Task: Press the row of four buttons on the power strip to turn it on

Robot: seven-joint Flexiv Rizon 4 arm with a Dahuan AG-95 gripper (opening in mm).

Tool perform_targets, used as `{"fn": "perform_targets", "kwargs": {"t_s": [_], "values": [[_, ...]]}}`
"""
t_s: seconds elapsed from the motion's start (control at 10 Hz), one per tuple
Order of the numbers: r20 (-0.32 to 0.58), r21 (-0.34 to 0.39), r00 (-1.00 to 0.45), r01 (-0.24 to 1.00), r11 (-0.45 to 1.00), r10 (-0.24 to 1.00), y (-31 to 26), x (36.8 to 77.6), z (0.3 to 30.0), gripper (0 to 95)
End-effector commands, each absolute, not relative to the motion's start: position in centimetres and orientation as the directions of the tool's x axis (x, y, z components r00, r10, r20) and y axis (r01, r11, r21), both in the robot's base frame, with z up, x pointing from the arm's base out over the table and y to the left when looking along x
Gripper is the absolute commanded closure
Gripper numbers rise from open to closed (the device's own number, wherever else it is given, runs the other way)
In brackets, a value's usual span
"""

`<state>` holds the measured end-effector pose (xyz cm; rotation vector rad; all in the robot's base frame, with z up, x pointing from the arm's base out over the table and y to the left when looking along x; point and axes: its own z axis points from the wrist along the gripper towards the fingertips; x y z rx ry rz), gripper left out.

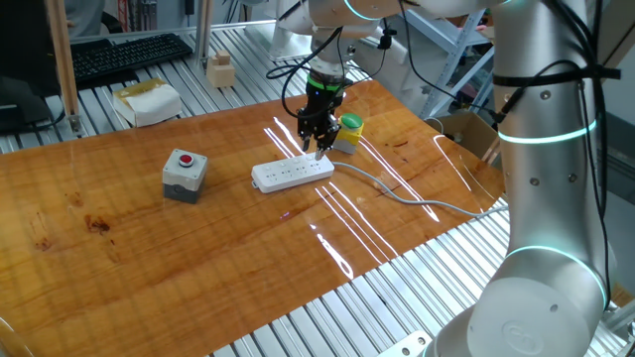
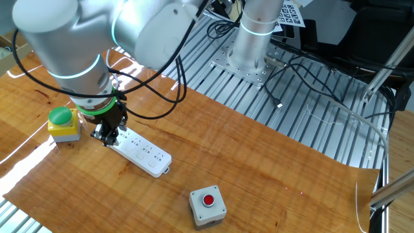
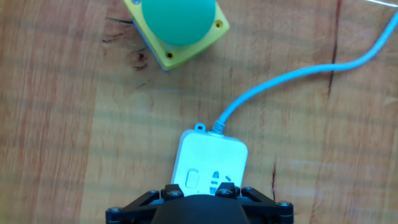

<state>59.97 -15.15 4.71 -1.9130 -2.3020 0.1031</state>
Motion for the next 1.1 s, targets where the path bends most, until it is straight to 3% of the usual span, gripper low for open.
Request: {"fn": "perform_targets", "kwargs": {"t_s": [0.1, 1.0, 1.1], "values": [[0.065, -0.145, -0.182, 0.971, 0.19, 0.981, -15.13, 60.08, 4.57, 57.0], [0.065, -0.132, -0.223, 0.964, 0.23, 0.973, -15.11, 60.07, 4.53, 57.0], [0.083, -0.127, -0.218, 0.966, 0.227, 0.973, -15.11, 60.07, 4.53, 76.0]]}}
